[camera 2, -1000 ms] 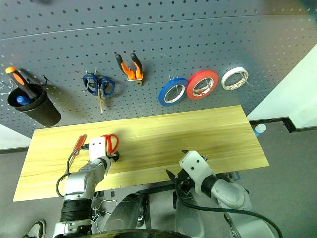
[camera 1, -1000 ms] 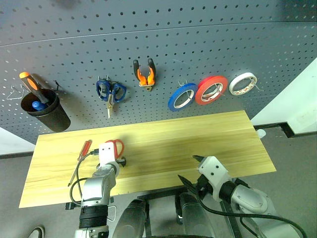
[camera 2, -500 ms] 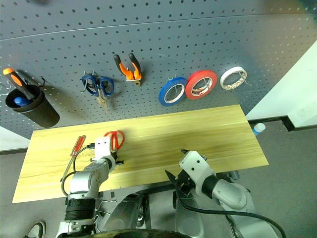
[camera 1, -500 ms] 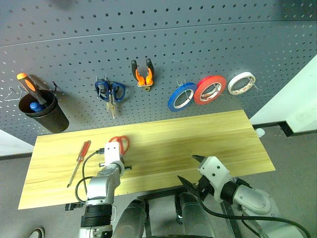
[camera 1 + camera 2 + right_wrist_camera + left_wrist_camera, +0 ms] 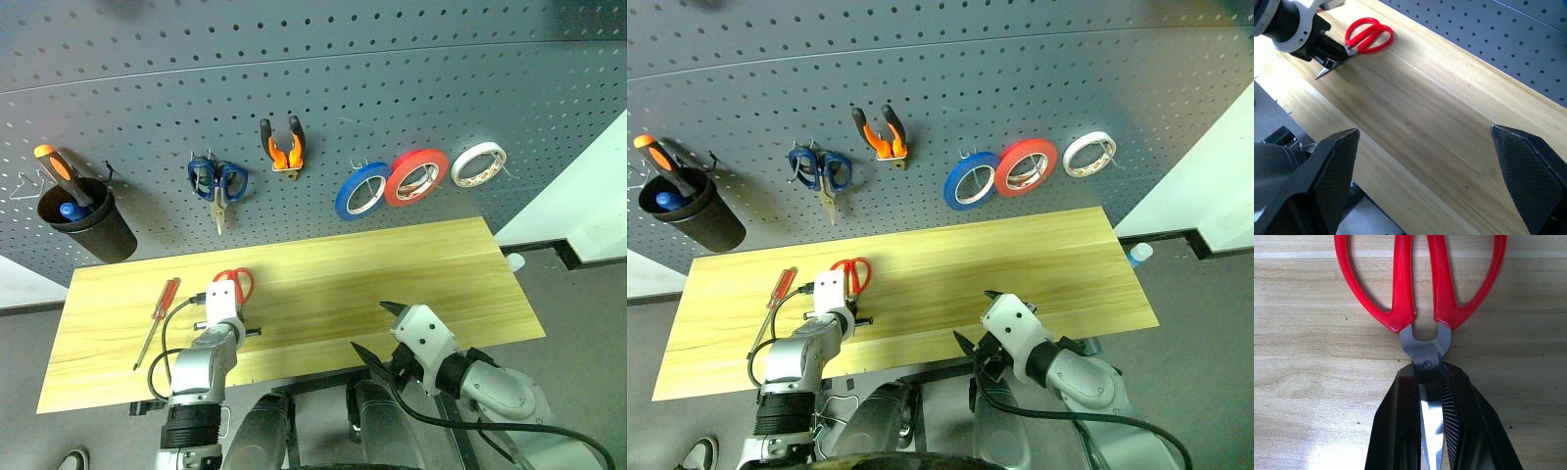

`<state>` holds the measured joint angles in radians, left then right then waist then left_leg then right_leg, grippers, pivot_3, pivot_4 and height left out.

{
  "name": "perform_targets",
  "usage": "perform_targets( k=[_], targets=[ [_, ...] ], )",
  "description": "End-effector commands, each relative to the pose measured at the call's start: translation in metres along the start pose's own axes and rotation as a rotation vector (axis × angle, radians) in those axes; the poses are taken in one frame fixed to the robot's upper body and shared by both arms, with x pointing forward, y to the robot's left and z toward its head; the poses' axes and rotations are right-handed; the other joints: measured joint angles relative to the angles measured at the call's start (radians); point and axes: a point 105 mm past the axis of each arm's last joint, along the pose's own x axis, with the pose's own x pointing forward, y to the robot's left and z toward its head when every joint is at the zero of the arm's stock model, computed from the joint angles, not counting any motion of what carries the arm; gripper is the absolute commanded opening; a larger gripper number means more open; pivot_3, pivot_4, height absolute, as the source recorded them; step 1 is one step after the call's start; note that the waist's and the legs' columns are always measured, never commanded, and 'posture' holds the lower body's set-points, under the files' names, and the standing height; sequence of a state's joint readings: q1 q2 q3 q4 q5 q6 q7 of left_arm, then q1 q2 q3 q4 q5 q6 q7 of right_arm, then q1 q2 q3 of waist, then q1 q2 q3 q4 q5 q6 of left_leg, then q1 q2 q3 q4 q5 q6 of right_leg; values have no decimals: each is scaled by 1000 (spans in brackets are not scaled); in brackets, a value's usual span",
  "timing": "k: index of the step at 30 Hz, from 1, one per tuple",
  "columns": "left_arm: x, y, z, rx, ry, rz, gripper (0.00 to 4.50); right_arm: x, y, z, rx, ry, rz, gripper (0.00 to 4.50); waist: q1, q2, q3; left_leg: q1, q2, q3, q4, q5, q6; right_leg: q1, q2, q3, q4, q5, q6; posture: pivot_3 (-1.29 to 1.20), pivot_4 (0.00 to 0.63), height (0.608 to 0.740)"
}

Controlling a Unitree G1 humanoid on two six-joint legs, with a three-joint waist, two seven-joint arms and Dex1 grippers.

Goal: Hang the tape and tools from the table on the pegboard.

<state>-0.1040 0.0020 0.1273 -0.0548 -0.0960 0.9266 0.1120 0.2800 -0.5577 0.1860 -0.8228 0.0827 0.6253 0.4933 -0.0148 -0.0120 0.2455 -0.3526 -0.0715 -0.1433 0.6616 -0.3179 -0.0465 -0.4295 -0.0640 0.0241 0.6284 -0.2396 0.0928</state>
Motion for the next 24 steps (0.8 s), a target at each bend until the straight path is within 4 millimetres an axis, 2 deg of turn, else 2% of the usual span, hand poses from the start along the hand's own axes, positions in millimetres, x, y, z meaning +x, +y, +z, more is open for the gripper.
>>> perform_targets(
  k=[1,10,15,24],
  targets=[
    [-2,2,-32,22,109,-18,246,-4,2,13,-30,-52,10,4500,0,0,0,0,0,0,0,0,0,0,0,0,0,0,0,-37,258,727],
    [-17,-6,-11,140,-26,-72,246,-4,-5,9,-52,-43,10,4500,4,-1,1,-4,0,0,-1,-1,2,-2,-1,0,-6,-1,1,-25,245,727],
    [-33,-22,12,220,-169,-145,246,-2,-9,8,-68,-42,2,4500,8,-3,2,-6,0,0,-4,-2,2,-2,-1,0,-12,0,2,-21,236,727],
    [-42,-38,41,360,-379,-206,246,-1,-14,8,-80,-46,-13,4500,24,-2,2,-17,-1,0,-5,0,0,-13,-1,0,-13,2,-3,-24,219,727]
  ],
)
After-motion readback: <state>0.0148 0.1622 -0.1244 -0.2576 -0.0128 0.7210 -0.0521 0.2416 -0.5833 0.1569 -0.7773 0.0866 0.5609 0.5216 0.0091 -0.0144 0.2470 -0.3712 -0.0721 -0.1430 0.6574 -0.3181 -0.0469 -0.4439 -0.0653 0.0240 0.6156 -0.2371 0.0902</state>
